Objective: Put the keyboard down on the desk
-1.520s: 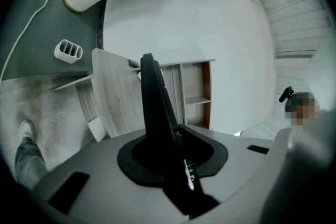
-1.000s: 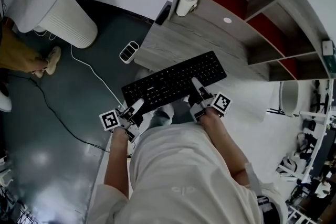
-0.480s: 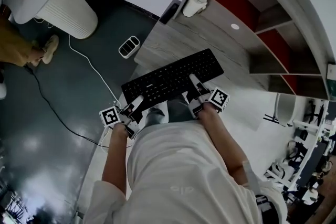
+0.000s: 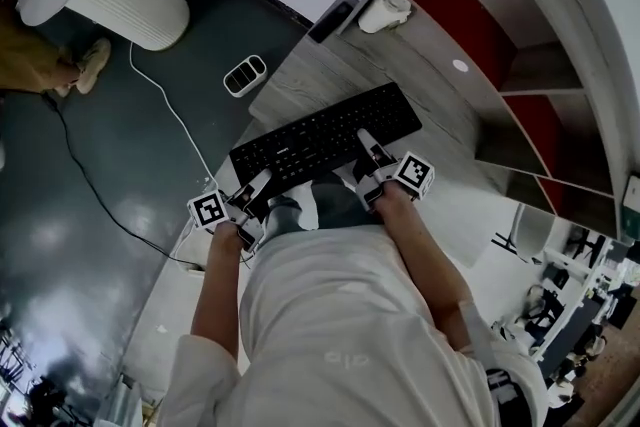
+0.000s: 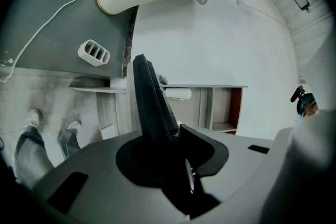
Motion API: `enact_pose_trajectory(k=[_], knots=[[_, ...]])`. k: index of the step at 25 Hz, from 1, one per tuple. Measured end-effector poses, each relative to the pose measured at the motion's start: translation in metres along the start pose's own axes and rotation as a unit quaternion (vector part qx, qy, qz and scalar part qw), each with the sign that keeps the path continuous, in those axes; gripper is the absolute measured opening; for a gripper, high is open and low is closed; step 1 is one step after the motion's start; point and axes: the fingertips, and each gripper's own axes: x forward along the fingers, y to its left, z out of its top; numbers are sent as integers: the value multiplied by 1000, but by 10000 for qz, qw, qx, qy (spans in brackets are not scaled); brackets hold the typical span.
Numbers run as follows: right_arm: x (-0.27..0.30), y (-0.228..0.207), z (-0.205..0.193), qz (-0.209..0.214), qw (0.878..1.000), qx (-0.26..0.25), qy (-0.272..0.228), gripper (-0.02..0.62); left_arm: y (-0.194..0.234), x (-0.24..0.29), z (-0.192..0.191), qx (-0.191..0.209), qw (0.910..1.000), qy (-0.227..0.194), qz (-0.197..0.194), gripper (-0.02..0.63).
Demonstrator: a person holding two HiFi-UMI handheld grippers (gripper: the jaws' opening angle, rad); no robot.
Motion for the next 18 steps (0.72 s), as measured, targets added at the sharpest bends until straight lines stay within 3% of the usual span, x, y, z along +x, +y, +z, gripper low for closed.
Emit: enact_pose_trajectory(k=[18], knots=[[28,3,4,-21,9982,-230,555,107,15,0,-8,-278,9980,-554,116,121]])
